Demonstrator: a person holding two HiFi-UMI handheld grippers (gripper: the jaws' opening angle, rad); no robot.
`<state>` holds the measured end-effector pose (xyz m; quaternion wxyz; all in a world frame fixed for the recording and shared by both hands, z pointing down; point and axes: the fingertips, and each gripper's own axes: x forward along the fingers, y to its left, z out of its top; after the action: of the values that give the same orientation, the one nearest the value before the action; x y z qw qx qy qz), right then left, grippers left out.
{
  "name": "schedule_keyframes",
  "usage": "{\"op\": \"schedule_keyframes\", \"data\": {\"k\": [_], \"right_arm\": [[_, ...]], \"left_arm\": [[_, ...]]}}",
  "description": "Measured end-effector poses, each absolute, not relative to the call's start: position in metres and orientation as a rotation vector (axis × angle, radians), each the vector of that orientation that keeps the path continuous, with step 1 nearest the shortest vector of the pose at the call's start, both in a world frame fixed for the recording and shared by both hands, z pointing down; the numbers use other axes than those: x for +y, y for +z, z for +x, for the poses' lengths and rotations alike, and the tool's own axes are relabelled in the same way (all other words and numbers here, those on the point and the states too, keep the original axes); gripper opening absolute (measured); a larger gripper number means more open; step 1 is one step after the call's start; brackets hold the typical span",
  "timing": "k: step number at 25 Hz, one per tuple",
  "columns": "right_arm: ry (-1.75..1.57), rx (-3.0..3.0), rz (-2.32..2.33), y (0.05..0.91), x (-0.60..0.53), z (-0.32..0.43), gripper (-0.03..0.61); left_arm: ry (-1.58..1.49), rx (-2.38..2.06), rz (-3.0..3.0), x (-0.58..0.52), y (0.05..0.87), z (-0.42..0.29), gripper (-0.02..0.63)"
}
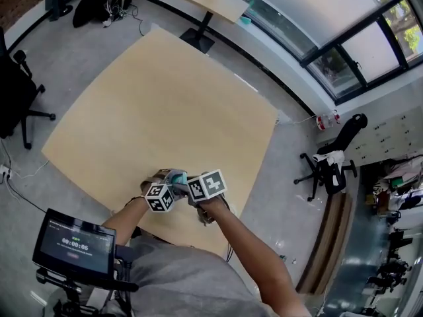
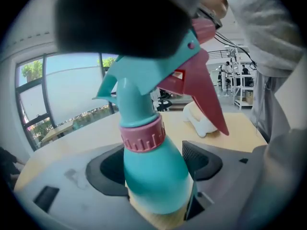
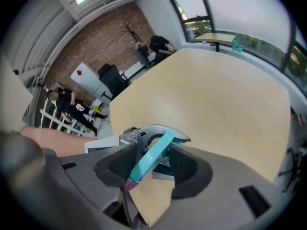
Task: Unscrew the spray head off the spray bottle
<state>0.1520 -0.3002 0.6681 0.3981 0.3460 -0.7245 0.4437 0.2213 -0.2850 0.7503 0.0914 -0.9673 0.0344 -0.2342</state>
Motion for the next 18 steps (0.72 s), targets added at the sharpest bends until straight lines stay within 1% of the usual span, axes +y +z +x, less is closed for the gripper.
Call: {"op": "schedule_keyframes", "data": {"k": [4, 5, 6, 7, 8, 10, 11, 12, 13, 15, 17, 18], "right_arm": [[0.869, -1.753, 0.605, 0.668, -0.287, 0.150, 0.217], [0.751, -1.738, 0.510, 0.669, -0.283, 0.149, 0.196], [0.581, -1.721, 0.406, 0.670, -0.280, 0.150, 0.148], [0.350, -1.691, 0.284, 0.672, -0.280, 0.153, 0.117], [0.087, -1.645, 0.129, 0.674, -0.279, 0.156, 0.101], [-0.410, -1.517, -0.238, 0.676, -0.272, 0.159, 0.097], [-0.591, -1.455, -0.383, 0.677, -0.269, 0.160, 0.097], [-0.696, -1.424, -0.458, 0.678, -0.268, 0.161, 0.097], [-0.720, -1.438, -0.452, 0.677, -0.271, 0.162, 0.097], [-0.580, -1.554, -0.234, 0.671, -0.286, 0.168, 0.105], [-0.298, -1.704, 0.113, 0.656, -0.302, 0.180, 0.196], [-0.119, -1.803, 0.303, 0.644, -0.308, 0.185, 0.257]], "left_arm": [[-0.646, 0.163, -2.940, -0.284, 0.746, 0.224, 0.345], [-0.645, 0.163, -2.949, -0.283, 0.746, 0.226, 0.344], [-0.644, 0.155, -2.957, -0.283, 0.746, 0.227, 0.344], [-0.645, 0.143, -2.962, -0.282, 0.746, 0.228, 0.344], [-0.645, 0.130, -2.966, -0.282, 0.746, 0.229, 0.344], [-0.644, 0.113, -2.966, -0.282, 0.746, 0.230, 0.344], [-0.644, 0.116, -2.969, -0.283, 0.746, 0.230, 0.344], [-0.642, 0.125, -2.977, -0.284, 0.746, 0.230, 0.344], [-0.640, 0.141, -2.988, -0.286, 0.746, 0.231, 0.344], [-0.632, 0.184, -3.012, -0.289, 0.745, 0.233, 0.344], [-0.621, 0.246, -3.025, -0.293, 0.744, 0.237, 0.344], [-0.616, 0.291, -3.030, -0.295, 0.743, 0.238, 0.344]]}}
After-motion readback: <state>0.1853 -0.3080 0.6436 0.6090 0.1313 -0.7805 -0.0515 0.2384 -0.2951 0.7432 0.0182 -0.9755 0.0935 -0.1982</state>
